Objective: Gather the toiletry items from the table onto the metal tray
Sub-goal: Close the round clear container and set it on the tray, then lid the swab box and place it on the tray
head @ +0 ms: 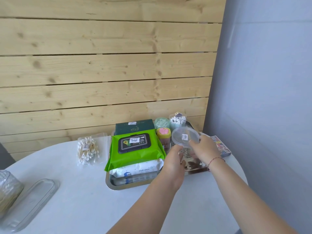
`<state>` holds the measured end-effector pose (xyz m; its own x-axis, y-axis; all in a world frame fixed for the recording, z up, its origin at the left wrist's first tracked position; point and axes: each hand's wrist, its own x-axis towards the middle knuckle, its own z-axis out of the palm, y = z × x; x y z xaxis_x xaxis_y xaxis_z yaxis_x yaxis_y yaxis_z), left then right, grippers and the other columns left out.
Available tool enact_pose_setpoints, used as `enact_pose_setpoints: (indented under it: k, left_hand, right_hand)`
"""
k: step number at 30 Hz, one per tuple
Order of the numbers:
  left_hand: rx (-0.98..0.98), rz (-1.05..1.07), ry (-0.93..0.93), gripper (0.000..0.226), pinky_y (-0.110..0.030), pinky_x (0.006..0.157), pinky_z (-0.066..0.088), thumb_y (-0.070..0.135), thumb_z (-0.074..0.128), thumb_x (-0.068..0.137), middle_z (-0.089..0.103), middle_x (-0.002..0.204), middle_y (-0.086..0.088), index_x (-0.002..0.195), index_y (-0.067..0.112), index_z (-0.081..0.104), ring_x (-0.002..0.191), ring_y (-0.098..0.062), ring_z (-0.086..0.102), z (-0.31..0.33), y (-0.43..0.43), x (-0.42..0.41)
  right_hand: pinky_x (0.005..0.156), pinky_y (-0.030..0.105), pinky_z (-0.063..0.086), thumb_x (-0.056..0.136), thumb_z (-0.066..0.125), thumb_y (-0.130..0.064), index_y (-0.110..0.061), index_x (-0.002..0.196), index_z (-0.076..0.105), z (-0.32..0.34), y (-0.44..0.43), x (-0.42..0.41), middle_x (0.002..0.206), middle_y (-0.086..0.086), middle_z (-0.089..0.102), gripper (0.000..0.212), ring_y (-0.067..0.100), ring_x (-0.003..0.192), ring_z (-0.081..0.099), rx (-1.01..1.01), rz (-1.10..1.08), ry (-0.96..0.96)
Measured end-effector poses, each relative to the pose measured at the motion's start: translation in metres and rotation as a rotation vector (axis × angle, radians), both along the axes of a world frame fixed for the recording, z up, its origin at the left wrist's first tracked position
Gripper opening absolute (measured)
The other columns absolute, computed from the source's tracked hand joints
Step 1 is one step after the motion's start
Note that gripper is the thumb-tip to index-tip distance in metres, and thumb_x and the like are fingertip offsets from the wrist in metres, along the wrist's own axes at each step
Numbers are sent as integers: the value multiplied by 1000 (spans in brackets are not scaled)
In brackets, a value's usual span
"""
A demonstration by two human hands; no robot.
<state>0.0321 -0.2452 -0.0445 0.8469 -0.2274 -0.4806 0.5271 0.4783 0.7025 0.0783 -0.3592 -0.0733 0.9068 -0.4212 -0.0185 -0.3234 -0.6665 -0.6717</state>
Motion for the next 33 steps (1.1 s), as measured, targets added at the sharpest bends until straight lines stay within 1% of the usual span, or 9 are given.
enact_pose_setpoints:
  k: [3,6,10,15,19,21,23,27,33]
  left_hand:
    - [8,-54,-37,31,-32,109,30,15,48,93,50,138,-4,123,13,56,136,-19,39,3,5,-7]
    - [30,-159,-103,21,-33,108,36,14,57,85,61,103,-1,105,13,62,122,-21,52,6,19,-20]
    - [142,-179,-221,21,-34,98,48,7,48,93,70,98,-5,103,10,66,91,-19,64,11,78,-57]
    - [463,197,-374,23,-29,76,51,-2,49,88,70,74,-3,90,9,69,74,-17,63,17,182,-102]
    - [571,809,-418,22,-28,75,43,-3,49,87,60,78,5,90,16,61,71,-10,54,17,264,-118]
    - [685,1040,-376,25,-30,80,43,6,56,85,51,93,7,104,22,53,84,-10,52,11,300,-122]
    - [809,1173,-297,50,-34,91,42,13,66,79,41,111,5,124,19,43,102,-12,46,2,327,-123]
    - [963,1073,-144,97,-46,114,24,17,76,69,23,147,-5,147,19,18,138,-23,24,-23,356,-115]
    - [869,781,-148,123,-47,115,28,24,85,60,14,157,3,150,31,1,145,-19,19,-62,394,-96]
  right_hand:
    - [72,32,49,82,51,-32,-12,98,60,6,-1,-9,87,9,68,26,30,82,63,35,-5,-29]
    - [68,32,36,85,51,-23,-13,85,49,21,-2,-24,91,10,54,10,30,81,49,-70,-76,-126]
    - [75,35,44,82,53,-13,-18,101,60,48,42,-65,98,4,60,21,28,86,58,-25,-123,-496]
    - [59,21,40,78,50,-5,-16,87,61,62,146,-106,75,-6,54,18,8,59,50,8,350,-766]
    - [69,17,44,79,55,-12,-17,98,60,45,224,-111,90,-8,52,20,4,74,51,73,685,-544]
    - [91,23,42,81,61,-26,-20,120,50,29,265,-109,115,-7,47,40,8,105,50,95,834,-240]
    - [104,23,29,78,66,-41,-22,136,34,13,303,-105,138,-3,33,69,13,131,31,97,930,-6]
    - [115,33,16,66,68,-64,-25,147,12,-12,358,-93,154,2,6,106,22,146,1,-34,922,139]
    - [119,42,6,54,61,-75,-27,149,2,-37,407,-81,158,7,-6,122,28,146,-7,-208,806,143]
